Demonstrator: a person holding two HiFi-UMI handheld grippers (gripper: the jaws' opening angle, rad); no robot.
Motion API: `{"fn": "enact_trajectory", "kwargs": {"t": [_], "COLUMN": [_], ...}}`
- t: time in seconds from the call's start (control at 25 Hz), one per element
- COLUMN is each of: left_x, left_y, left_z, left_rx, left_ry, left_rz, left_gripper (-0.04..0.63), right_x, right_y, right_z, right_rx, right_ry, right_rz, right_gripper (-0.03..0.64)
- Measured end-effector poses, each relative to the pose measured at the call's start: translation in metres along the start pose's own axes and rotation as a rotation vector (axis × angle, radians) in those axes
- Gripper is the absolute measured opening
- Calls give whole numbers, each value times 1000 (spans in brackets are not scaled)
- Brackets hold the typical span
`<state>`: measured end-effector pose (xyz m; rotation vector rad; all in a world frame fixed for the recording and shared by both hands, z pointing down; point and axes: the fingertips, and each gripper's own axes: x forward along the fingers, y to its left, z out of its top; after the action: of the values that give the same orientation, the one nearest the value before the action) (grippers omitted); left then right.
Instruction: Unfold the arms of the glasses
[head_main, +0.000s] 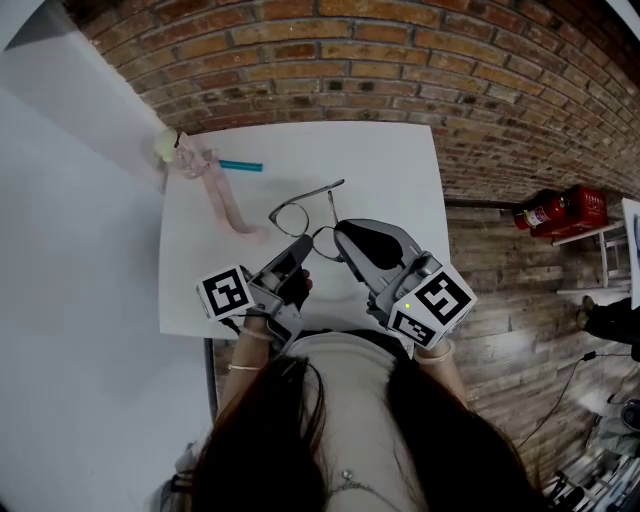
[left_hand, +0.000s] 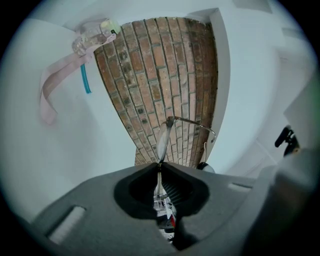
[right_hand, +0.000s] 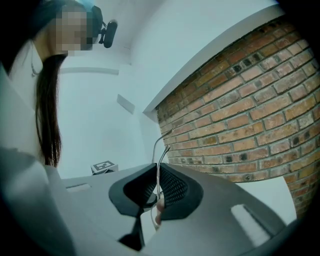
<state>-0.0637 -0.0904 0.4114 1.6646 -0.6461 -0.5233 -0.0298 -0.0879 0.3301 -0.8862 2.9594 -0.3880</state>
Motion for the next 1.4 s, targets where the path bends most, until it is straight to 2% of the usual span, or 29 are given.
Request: {"fn": "enact_trajectory", "kwargs": {"t": [1.4], "left_x": [-6], "left_y": [5], "left_z": [11], "left_rx": [-59], "left_ry": [-71], "left_rz": [-4], "left_gripper": [21], "right_x": [-11], "right_y": [-10], "right_z": [8], "right_rx": [24], "right_ry": [-34], "right_rz": [-19], "right_gripper": [23]}}
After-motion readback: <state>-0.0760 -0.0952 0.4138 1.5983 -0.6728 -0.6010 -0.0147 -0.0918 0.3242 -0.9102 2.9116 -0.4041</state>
